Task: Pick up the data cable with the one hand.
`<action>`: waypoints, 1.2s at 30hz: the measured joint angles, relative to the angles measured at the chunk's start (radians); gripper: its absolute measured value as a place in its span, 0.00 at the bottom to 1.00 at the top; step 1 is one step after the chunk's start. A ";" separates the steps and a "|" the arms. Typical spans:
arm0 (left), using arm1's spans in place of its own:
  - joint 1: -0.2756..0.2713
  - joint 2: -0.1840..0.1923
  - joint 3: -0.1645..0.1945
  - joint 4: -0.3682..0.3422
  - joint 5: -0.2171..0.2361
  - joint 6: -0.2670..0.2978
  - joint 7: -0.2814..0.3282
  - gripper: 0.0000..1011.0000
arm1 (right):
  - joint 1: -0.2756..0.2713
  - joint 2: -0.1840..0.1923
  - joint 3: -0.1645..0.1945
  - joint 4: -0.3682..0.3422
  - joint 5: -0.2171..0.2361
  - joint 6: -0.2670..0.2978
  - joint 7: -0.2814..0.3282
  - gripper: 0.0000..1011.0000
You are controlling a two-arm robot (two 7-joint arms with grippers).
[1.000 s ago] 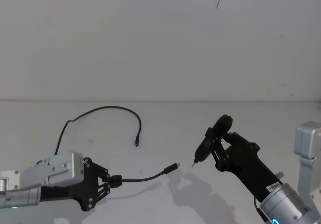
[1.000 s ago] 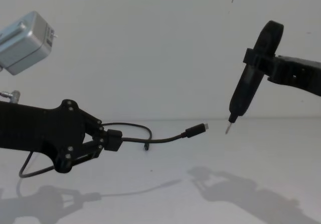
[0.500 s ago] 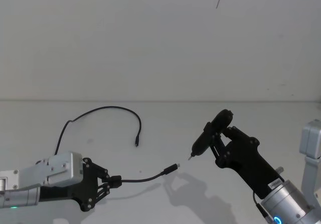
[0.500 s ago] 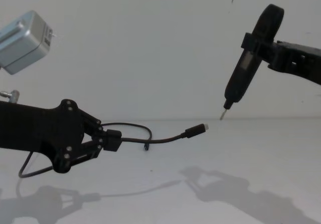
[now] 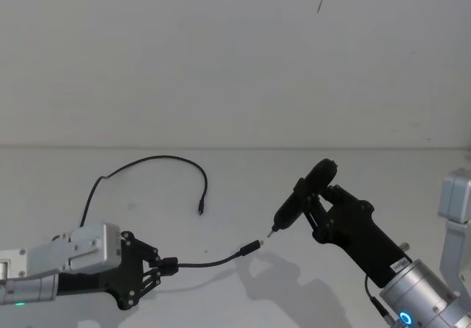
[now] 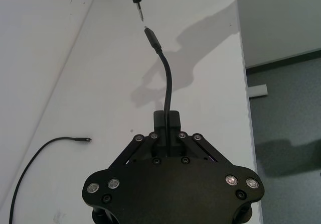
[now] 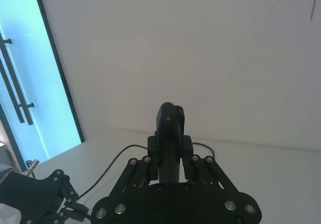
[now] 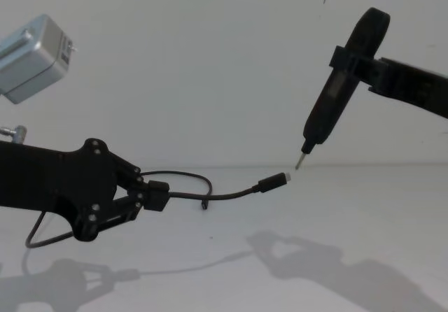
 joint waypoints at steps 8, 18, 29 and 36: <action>0.000 0.000 0.000 0.000 0.000 0.000 -0.001 0.04 | 0.012 0.000 -0.005 0.014 0.037 0.037 0.001 0.26; 0.000 0.000 0.000 0.000 0.000 0.000 -0.001 0.04 | 0.020 0.000 -0.010 0.025 0.062 0.056 -0.007 0.26; 0.000 0.000 0.000 0.000 0.000 0.000 -0.001 0.04 | 0.028 0.005 -0.018 0.031 0.076 0.062 -0.014 0.26; 0.000 0.000 0.000 0.000 0.000 0.000 -0.001 0.04 | 0.031 0.009 -0.023 0.033 0.080 0.062 -0.015 0.26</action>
